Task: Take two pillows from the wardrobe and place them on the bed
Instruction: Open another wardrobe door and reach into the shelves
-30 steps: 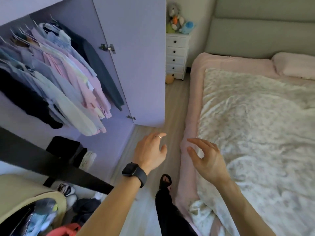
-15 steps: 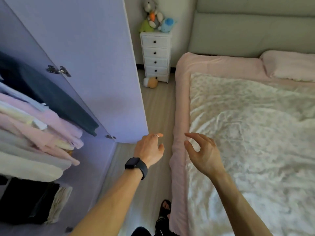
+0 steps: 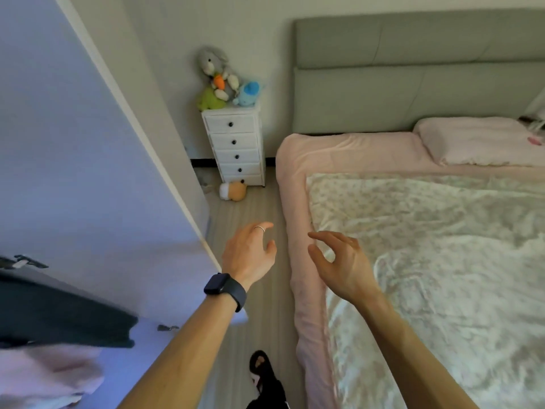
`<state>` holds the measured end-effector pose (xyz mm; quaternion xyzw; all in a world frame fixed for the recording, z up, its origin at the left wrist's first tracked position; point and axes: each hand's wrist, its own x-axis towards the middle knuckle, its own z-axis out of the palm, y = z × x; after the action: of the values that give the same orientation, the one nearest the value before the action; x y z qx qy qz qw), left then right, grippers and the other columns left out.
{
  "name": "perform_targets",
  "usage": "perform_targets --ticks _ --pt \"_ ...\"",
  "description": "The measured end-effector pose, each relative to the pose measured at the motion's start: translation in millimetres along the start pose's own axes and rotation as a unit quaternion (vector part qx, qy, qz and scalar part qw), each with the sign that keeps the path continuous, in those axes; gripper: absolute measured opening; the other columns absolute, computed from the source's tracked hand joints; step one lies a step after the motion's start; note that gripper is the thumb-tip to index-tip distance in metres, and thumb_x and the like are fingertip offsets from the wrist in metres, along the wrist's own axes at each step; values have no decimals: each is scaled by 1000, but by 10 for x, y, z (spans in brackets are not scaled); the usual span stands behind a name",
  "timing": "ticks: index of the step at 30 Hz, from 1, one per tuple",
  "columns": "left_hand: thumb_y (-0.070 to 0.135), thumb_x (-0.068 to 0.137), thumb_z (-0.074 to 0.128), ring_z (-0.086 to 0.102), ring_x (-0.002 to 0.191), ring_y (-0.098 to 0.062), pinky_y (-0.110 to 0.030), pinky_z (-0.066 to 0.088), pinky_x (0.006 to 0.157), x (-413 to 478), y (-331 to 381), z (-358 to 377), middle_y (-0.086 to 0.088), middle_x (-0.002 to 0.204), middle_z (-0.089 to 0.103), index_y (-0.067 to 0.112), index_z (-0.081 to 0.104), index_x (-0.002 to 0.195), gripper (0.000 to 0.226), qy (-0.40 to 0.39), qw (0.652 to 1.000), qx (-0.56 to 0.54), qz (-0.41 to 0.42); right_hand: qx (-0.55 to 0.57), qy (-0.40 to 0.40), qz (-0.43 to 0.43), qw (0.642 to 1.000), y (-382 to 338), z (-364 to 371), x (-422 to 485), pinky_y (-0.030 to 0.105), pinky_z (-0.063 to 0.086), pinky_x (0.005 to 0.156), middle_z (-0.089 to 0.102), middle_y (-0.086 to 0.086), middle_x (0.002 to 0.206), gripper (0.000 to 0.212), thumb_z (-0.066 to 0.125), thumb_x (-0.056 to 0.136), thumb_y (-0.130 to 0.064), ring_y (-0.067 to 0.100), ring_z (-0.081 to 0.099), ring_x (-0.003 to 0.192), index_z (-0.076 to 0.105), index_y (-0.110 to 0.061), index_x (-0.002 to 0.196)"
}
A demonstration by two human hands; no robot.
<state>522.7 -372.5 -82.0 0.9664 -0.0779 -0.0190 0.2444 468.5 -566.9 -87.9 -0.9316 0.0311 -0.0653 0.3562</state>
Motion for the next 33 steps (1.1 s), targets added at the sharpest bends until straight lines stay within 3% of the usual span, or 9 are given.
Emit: perform_targets --ticks 3,9,16,20,23,29,33 --pt "30 96 52 52 125 -19 -38 49 95 508 -21 -125 3 138 55 26 52 136 41 8 1000 1 18 6 15 1 1000 -51 44 496 30 46 97 65 -11 127 30 61 93 -36 21 53 123 68 -33 122" --pt "26 93 57 57 116 -21 -35 48 90 1513 -67 -331 0 130 61 22 59 130 37 95 995 -41 16 -2 23 8 1000 -60 197 1464 21 37 95 66 -10 126 29 62 93 -33 20 52 122 70 -30 120" --pt "23 90 59 56 115 -26 -39 50 90 2581 -539 -371 -2 133 59 21 62 124 34 187 970 -74 -133 -6 -40 -71 997 -227 620 2952 17 31 97 69 -6 121 38 52 90 -43 21 57 116 70 -27 119" --pt "22 91 60 54 117 -27 -40 47 97 2965 -832 -638 -2 133 58 24 61 125 34 282 927 -116 -217 -6 -97 -158 983 -564 928 3661 28 42 100 72 -5 115 38 51 90 -45 21 63 109 71 -26 116" --pt "21 91 59 52 120 -25 -37 45 98 3137 -1130 -980 -1 133 57 25 60 127 36 367 887 -88 -265 16 -144 -233 962 -916 1203 4120 37 43 104 69 -7 121 36 52 93 -44 20 61 115 70 -28 120" --pt "20 88 63 43 131 -28 -41 41 104 3265 -1666 -1856 -7 140 51 21 62 123 34 527 794 24 -302 102 -175 -344 917 -1784 1573 4758 33 39 106 64 -10 128 32 60 97 -34 14 48 123 64 -29 128" --pt "27 85 65 34 139 -33 -50 34 111 3375 -1960 -2348 -13 147 42 19 66 117 32 588 736 134 -307 136 -173 -409 885 -2429 1923 5093 27 33 105 62 -8 130 33 61 96 -30 14 46 122 64 -28 129"
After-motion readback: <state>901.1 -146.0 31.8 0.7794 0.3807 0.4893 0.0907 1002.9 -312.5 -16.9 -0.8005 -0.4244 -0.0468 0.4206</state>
